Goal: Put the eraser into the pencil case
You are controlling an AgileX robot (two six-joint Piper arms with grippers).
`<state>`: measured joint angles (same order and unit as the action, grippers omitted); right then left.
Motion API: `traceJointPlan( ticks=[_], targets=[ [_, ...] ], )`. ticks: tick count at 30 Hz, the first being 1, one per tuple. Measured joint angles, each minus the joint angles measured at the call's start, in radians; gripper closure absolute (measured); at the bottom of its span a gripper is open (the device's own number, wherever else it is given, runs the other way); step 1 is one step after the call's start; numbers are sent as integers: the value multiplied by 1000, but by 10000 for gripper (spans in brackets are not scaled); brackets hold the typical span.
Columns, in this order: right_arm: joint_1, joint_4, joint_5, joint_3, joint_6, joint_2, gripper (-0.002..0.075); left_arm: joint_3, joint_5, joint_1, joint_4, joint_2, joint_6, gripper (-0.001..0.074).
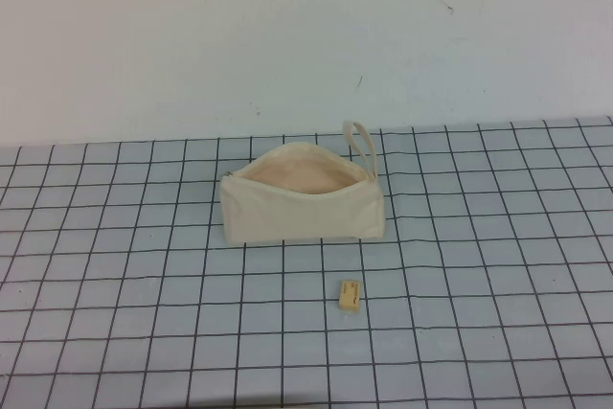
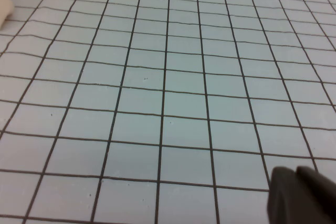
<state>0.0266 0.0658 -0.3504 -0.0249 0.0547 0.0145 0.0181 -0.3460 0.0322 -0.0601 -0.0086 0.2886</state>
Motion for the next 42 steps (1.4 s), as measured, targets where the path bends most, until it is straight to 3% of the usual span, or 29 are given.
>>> traceJointPlan(
  ticks=[34, 38, 42],
  targets=[
    [0, 0, 21, -2, 0, 0, 727, 0, 0, 0, 0, 0, 0, 736],
    [0, 0, 122, -4, 0, 0, 727, 0, 0, 0, 0, 0, 0, 736],
    [0, 0, 372, -4, 0, 0, 727, 0, 0, 0, 0, 0, 0, 736]
  ],
)
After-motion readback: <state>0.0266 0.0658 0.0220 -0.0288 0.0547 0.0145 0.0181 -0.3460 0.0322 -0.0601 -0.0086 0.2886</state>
